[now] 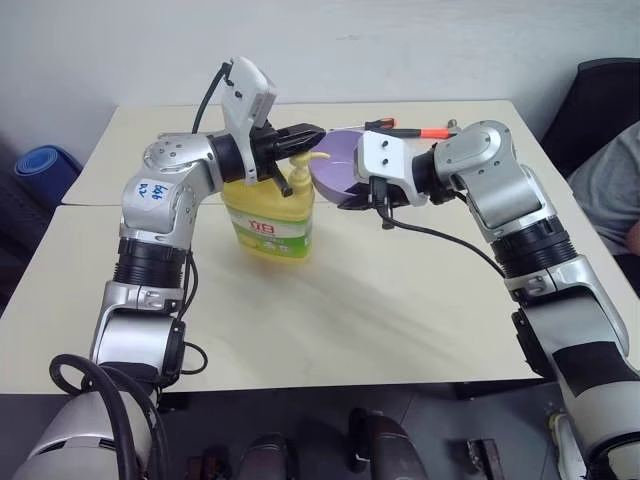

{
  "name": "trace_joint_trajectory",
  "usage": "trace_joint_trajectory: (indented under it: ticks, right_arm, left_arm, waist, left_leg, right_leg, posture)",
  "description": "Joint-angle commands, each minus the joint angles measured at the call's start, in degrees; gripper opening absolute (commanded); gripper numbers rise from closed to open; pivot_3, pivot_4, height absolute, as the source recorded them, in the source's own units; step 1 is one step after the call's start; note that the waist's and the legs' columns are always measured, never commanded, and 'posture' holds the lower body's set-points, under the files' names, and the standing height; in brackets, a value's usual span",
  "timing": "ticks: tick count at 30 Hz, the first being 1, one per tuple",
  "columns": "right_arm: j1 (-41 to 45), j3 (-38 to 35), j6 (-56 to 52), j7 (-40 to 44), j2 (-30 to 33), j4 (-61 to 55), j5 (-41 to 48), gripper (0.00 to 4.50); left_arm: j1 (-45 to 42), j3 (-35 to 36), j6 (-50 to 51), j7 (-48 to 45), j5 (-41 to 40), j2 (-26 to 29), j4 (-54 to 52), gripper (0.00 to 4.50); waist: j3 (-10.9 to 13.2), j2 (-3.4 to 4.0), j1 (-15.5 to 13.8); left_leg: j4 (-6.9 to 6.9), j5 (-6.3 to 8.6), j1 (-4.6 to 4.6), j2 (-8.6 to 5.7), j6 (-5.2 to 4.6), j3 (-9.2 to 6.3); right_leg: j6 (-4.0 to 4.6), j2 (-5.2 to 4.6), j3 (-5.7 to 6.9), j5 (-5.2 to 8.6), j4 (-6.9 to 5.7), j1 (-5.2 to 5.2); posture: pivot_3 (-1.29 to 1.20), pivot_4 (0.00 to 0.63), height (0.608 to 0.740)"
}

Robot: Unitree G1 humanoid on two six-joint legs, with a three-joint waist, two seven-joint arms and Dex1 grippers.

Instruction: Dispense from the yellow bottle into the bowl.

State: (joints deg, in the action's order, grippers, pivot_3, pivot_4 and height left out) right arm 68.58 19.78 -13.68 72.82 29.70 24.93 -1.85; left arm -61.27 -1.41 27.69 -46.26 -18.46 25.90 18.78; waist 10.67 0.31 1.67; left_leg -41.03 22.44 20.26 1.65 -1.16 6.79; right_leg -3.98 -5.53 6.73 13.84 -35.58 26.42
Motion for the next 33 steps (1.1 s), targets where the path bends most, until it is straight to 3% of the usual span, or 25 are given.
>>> trace_joint_trajectory:
  ticks: [1,21,28,33]
  right_arm:
    - [1.8,-2.2,0.4,-0.2,-0.1,-1.3,1.0,0.00]
    - [1.1,-2.1,-1.3,0.0,-0.3,-2.7,1.9,0.00]
    - [-0.6,-2.7,-1.3,-0.5,1.2,-2.6,1.7,0.00]
    - [-5.7,-4.9,-1.1,-0.7,5.5,-4.5,2.2,0.00]
  left_arm:
    - [3.3,-3.2,2.1,0.5,3.9,0.3,3.8,0.01]
    - [6.8,-2.0,0.5,0.2,3.6,-1.5,5.5,0.01]
    - [2.7,8.3,-5.0,-0.5,-4.5,-4.1,4.2,0.01]
    - [-0.2,15.9,-8.0,-5.3,-12.0,-1.1,1.0,0.01]
  waist:
    - [0.0,0.00,0.0]
    - [-0.4,-0.02,0.0]
    - [-0.4,-0.03,-0.1]
    - [-0.3,-0.18,-0.1]
  left_leg:
    - [0.00,0.00,-0.03,0.00,0.00,0.00]
    - [-0.01,0.00,-0.18,0.00,0.00,0.06]
    - [-0.06,0.00,-0.11,-0.01,0.00,0.04]
    - [-0.04,0.00,0.15,-0.01,-0.01,-0.02]
  right_leg:
    - [0.00,0.00,-0.03,0.00,-0.01,-0.01]
    - [0.01,0.00,-0.18,0.00,-0.11,-0.08]
    - [0.01,-0.03,-0.16,0.00,-0.12,-0.06]
    - [0.01,-0.04,-0.04,0.00,-0.06,0.18]
  posture:
    - [0.00,0.150,0.740]
    - [0.00,0.150,0.740]
    - [0.00,0.150,0.740]
    - [0.00,0.150,0.740]
